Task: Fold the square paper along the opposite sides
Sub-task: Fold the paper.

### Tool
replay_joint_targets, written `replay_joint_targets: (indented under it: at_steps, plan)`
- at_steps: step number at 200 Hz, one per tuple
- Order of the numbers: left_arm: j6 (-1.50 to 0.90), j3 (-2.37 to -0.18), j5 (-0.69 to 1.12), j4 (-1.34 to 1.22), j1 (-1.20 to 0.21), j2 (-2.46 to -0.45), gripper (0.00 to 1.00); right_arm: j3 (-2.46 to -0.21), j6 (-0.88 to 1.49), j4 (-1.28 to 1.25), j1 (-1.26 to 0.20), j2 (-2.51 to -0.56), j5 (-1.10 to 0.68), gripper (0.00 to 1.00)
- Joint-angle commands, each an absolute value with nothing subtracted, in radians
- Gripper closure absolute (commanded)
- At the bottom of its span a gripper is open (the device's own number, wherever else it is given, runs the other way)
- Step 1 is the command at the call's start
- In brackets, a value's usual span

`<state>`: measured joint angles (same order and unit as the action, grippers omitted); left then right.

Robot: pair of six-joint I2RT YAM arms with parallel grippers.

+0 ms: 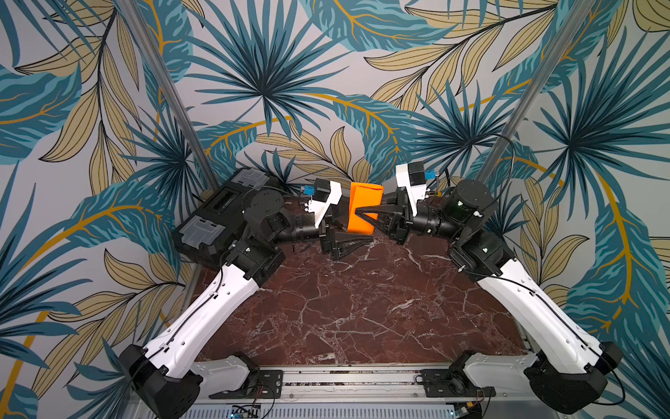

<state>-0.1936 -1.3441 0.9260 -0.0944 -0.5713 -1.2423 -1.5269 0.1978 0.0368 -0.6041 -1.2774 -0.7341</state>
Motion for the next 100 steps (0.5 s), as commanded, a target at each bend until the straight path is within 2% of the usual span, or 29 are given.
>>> replay_joint_targets:
  at_steps: [1, 62, 100]
  plan:
    - [-0.237, -1.383, 0.982, -0.15, -0.57, -1.246, 0.14, -1.552, 0.17, 0.075, -0.607, -1.292, -0.744, 0.79]
    - [-0.207, -1.339, 0.974, -0.107, -0.575, -1.192, 0.46, -1.568, 0.134, 0.111, -0.608, -1.298, -0.722, 0.79]
    - [-0.194, -1.327, 0.962, -0.092, -0.575, -1.176, 0.54, -1.571, 0.111, 0.132, -0.607, -1.284, -0.7, 0.79]
